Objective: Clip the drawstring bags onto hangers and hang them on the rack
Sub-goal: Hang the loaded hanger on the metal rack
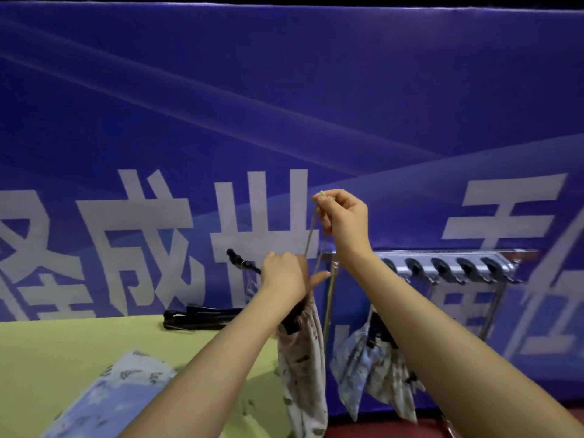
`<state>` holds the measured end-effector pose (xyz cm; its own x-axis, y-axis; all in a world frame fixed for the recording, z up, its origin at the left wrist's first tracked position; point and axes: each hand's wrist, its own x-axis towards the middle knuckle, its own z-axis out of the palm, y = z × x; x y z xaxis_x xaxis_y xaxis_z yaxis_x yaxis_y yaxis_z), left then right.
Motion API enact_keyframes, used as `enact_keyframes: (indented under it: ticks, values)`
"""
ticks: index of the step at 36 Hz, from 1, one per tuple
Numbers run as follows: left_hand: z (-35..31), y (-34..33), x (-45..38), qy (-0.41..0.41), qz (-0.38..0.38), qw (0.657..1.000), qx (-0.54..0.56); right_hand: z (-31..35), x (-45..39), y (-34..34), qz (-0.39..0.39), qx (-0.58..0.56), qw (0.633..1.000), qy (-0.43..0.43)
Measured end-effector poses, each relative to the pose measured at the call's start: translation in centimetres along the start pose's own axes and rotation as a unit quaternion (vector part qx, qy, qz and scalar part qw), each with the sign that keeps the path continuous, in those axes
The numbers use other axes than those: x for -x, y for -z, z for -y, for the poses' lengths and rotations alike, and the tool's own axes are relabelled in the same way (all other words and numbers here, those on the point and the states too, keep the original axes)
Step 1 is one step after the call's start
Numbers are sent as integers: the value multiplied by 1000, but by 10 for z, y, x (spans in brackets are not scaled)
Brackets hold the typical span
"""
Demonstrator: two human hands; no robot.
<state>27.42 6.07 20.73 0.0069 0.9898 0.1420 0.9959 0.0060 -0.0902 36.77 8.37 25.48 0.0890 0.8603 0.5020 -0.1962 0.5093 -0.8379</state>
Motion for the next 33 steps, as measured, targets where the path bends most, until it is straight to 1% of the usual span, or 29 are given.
enact_keyframes:
  ticks: [3,7,9,14,17,20,23,27,31,33]
  values:
    - [-32,3,-2,39,33,996,69,4,0,32,22,11,1000,-18]
    - [-81,3,0,45,86,988,124,7,4,80,41,22,998,-45]
    - [-101,-2,2,44,87,983,154,6,8,103,37,23,997,-60]
    - [-139,-17,2,21,56,966,252,-12,19,161,21,38,994,-103]
    - [-162,-30,-2,-19,68,935,348,-29,24,195,11,61,989,-131]
    - [-183,-46,-7,-64,116,895,426,-45,29,226,-5,119,982,-147]
    - [-206,-62,-14,-94,165,876,443,-56,34,255,-5,180,971,-159]
    - [-233,-85,-25,-92,192,857,470,-67,37,282,12,234,957,-171]
    - [-253,-100,-37,-72,174,847,497,-82,35,307,-3,297,939,-174]
    - [-264,-104,-44,-77,177,846,497,-93,32,325,-12,329,927,-180]
